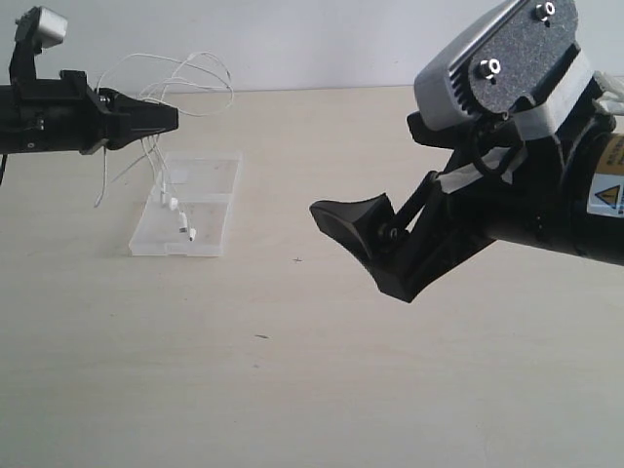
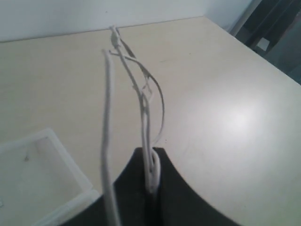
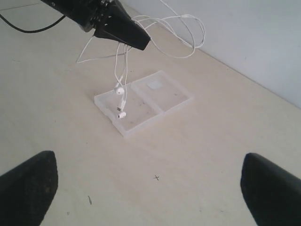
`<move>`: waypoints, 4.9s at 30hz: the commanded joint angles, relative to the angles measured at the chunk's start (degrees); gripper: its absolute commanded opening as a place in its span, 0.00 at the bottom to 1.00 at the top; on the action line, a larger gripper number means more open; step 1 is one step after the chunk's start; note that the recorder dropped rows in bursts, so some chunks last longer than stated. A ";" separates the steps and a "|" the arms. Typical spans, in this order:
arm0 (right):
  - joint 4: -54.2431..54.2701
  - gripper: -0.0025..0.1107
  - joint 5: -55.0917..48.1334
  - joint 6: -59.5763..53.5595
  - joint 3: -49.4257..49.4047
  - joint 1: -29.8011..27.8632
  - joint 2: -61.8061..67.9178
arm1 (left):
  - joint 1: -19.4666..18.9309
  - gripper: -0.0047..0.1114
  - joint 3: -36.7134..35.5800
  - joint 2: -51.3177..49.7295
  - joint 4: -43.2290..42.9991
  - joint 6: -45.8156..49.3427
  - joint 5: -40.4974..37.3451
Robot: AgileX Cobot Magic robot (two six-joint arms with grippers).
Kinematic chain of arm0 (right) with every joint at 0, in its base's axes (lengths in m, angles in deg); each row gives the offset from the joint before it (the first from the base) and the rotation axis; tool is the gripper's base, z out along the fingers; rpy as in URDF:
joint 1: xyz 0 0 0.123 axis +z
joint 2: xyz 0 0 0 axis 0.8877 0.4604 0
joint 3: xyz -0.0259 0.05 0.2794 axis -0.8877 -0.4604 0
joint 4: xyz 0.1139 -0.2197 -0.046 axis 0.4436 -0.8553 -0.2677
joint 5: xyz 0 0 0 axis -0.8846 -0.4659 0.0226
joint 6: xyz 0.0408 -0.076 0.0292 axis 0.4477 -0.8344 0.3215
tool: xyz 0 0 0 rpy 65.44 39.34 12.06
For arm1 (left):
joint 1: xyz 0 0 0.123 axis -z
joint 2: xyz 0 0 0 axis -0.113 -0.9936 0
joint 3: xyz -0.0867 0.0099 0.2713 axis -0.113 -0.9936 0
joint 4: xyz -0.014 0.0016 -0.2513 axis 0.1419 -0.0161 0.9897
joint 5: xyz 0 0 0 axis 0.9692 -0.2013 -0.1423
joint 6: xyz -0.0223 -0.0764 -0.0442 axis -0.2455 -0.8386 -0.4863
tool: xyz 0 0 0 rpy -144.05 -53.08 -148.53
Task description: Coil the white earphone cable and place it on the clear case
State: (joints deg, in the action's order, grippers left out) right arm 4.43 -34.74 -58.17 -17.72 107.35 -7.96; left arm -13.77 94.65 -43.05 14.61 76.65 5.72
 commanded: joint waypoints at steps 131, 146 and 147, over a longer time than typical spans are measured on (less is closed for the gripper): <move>-0.25 0.95 -3.20 -1.38 -0.15 0.06 -0.13 | 14.25 0.62 15.66 -5.60 -47.40 -61.08 25.50; -0.25 0.95 -3.33 -1.38 -0.15 0.06 -0.13 | 14.92 0.62 17.61 -5.60 -69.76 -77.85 20.68; -0.25 0.95 -3.33 -1.38 -0.15 0.06 -0.13 | 14.92 0.62 17.61 -5.52 -71.44 -79.26 20.23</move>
State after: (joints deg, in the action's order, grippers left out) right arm 4.43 -38.09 -59.21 -17.72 107.35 -7.96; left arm 0.96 111.88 -49.17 -53.23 0.14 27.27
